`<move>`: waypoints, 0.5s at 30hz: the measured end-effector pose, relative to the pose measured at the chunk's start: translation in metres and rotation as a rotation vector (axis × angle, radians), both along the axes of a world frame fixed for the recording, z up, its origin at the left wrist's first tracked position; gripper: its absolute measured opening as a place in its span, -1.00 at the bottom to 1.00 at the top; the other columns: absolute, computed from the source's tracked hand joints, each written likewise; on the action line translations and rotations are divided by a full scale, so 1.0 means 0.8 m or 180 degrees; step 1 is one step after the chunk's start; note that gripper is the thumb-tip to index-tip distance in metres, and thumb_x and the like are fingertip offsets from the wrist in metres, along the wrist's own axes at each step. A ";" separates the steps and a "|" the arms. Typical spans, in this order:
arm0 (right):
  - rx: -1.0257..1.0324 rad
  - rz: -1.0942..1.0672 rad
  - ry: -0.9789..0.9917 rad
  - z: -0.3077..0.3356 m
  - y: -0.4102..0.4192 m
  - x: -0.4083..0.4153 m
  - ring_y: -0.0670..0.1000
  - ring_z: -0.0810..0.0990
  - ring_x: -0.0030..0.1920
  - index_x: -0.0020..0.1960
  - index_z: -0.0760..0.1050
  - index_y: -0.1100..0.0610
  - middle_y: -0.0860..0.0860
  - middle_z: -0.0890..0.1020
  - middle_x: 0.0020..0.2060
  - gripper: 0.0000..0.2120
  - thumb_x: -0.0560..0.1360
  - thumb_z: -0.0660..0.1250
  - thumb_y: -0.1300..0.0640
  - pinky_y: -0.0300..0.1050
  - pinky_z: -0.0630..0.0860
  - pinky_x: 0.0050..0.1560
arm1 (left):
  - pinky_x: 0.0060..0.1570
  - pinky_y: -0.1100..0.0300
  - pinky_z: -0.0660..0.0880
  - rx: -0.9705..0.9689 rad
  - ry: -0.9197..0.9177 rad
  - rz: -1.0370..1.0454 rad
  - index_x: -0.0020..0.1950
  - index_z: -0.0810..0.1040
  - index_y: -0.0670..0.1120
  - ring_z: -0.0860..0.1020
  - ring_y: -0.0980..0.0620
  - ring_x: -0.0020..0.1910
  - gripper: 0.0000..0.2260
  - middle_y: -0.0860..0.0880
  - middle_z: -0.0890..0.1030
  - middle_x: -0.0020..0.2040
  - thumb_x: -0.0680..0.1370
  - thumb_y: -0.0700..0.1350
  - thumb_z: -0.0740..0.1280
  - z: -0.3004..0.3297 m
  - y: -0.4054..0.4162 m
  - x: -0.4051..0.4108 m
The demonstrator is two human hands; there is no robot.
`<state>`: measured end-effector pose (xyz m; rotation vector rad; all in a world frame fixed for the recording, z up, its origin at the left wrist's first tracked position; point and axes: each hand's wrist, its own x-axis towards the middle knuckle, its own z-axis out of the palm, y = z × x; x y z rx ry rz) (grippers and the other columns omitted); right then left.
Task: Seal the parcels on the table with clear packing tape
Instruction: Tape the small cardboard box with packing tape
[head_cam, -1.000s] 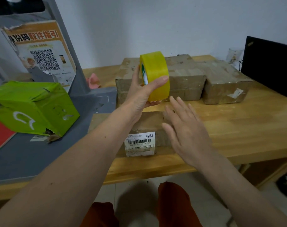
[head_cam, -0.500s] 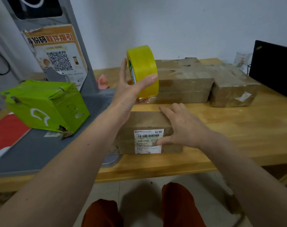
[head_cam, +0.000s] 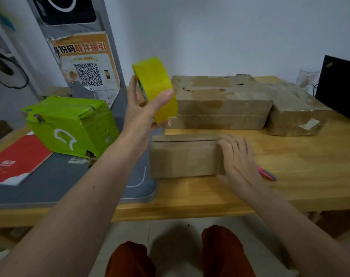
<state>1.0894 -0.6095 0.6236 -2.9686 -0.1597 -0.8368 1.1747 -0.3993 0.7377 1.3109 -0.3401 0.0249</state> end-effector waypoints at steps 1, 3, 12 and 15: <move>-0.0039 0.0067 0.0086 -0.007 -0.004 -0.006 0.19 0.39 0.35 0.27 0.29 0.19 0.17 0.47 0.30 -0.11 0.11 0.65 -0.06 0.39 0.27 0.38 | -0.21 0.12 0.59 0.0029 0.0030 -0.0021 0.58 0.15 0.14 0.67 0.02 0.04 -0.08 0.01 0.52 0.36 0.33 0.03 0.58 -0.007 -0.001 0.000; -0.0021 0.0244 0.0193 -0.017 -0.014 -0.020 0.13 0.36 0.42 0.31 0.35 0.18 0.11 0.44 0.38 -0.20 0.28 0.47 -0.29 0.39 0.19 0.42 | -0.21 0.10 0.60 0.0055 0.0067 -0.0064 0.56 0.16 0.21 0.65 -0.04 0.12 -0.02 -0.01 0.49 0.39 0.25 0.10 0.60 -0.018 -0.002 -0.001; 0.2018 0.0698 0.0055 0.013 -0.021 -0.035 -0.19 0.53 0.24 0.15 0.53 0.03 -0.18 0.60 0.19 -0.68 0.53 0.24 -0.15 0.28 0.30 0.41 | -0.15 0.09 0.59 0.0064 0.0472 -0.0614 0.46 0.35 0.14 0.67 0.05 0.02 -0.19 0.08 0.64 0.16 0.26 0.11 0.58 -0.041 -0.005 -0.022; 0.3489 0.0717 0.0239 0.062 0.003 -0.029 -0.22 0.53 0.19 0.33 0.38 0.00 -0.17 0.55 0.21 -0.56 0.50 0.37 -0.05 -0.02 0.48 0.30 | -0.23 0.15 0.58 0.0308 0.0546 -0.1297 0.36 0.45 0.04 0.66 0.04 -0.01 -0.10 0.01 0.67 0.12 0.08 0.25 0.65 -0.035 0.000 -0.034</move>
